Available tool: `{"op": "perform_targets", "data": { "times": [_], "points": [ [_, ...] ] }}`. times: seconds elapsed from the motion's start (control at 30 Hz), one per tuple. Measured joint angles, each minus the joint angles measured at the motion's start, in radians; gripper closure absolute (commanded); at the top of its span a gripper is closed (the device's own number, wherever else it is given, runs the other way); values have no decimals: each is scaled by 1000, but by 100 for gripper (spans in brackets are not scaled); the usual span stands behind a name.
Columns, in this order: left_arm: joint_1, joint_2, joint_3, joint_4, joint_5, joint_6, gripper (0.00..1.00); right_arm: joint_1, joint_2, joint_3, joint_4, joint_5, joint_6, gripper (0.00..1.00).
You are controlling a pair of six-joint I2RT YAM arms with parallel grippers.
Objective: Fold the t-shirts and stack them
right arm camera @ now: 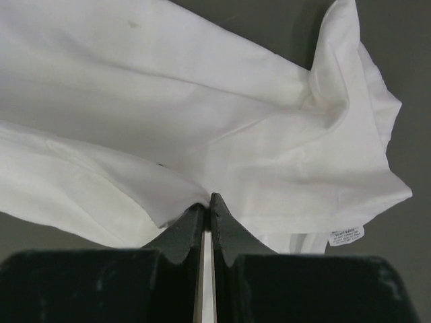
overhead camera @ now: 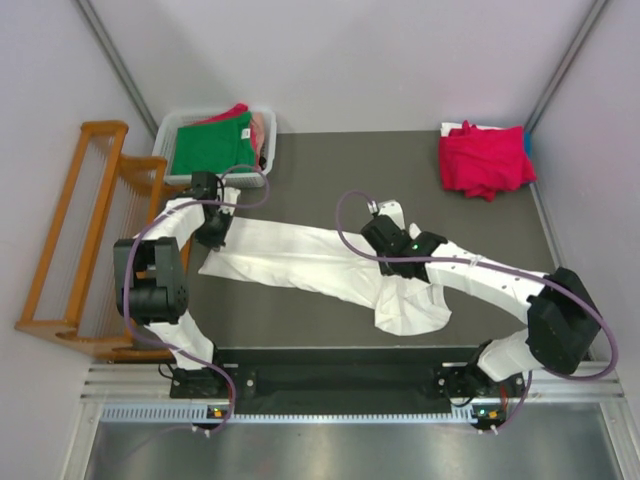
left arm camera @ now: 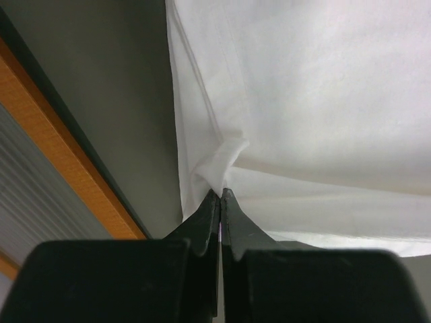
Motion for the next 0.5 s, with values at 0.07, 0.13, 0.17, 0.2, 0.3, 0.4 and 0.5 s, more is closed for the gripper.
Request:
{"op": "perform_targets", "data": {
  "times": [0.07,0.13,0.17,0.2,0.3,0.4,0.5],
  "points": [
    [0,0,-2,13,-6,-6,100,-21,13,-13,17,-8,-8,100],
    [-2,0,-2,29,-13,-13,100,-41,25,-24,34,-16,-14,100],
    [-2,0,-2,40,-15,-15,100,-50,29,-30,41,-20,-15,100],
    [-2,0,-2,48,-17,-18,100,-59,30,-34,45,-23,-15,100],
    [-5,0,-2,74,-20,-24,100,-79,31,-40,58,-31,-16,100],
    [-6,9,9,83,-21,-31,100,-89,31,-49,74,-34,-19,100],
    [-7,40,45,90,-14,-40,100,-92,31,-57,83,-36,-22,100]
  ]
}}
